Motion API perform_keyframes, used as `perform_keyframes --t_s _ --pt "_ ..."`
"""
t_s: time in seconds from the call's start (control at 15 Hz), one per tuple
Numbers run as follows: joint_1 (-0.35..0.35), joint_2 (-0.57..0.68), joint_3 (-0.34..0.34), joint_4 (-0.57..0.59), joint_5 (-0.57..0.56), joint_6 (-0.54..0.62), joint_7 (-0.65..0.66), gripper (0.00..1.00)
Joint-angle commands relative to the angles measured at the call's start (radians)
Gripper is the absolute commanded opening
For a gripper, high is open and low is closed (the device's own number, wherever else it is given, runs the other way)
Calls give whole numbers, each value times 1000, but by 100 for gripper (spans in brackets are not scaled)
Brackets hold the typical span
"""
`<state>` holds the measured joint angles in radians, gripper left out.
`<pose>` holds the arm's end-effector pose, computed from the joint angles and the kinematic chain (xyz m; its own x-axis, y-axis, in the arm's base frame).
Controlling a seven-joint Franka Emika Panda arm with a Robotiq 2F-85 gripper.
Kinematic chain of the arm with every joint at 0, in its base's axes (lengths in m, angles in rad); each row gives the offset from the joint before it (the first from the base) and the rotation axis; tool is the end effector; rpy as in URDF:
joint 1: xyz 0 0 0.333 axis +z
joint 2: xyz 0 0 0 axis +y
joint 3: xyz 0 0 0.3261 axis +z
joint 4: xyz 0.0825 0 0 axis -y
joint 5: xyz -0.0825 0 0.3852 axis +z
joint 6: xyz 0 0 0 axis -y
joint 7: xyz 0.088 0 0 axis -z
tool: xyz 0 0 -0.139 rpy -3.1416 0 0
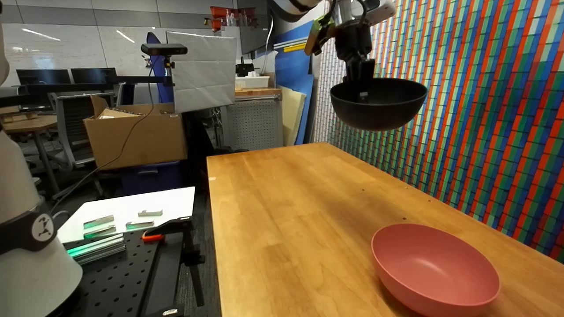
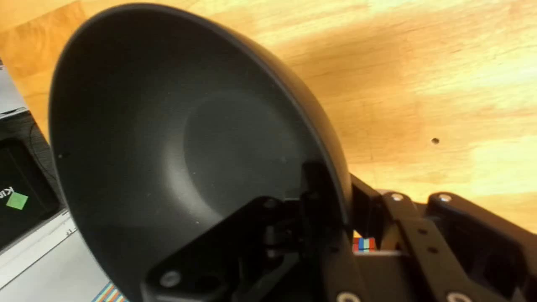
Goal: Put the black bowl on top of the pink bowl
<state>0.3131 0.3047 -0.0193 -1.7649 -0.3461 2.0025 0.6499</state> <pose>0.6166 0.1557 0.3678 0.9773 -0.1795 0.1122 -0.2053 -0.9330 0.2957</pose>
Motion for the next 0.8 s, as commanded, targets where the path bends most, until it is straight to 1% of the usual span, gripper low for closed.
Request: perform_keyframes --t_s 0.0,0.27,0.53,0.73 --pt "-61 -38 6 -29 -5 -2 8 5" --pt "-103 -4 1 -37 -10 13 16 5" --pt "-119 47 -7 -38 -20 22 18 5" --pt "-127 102 -24 -9 -30 30 23 5"
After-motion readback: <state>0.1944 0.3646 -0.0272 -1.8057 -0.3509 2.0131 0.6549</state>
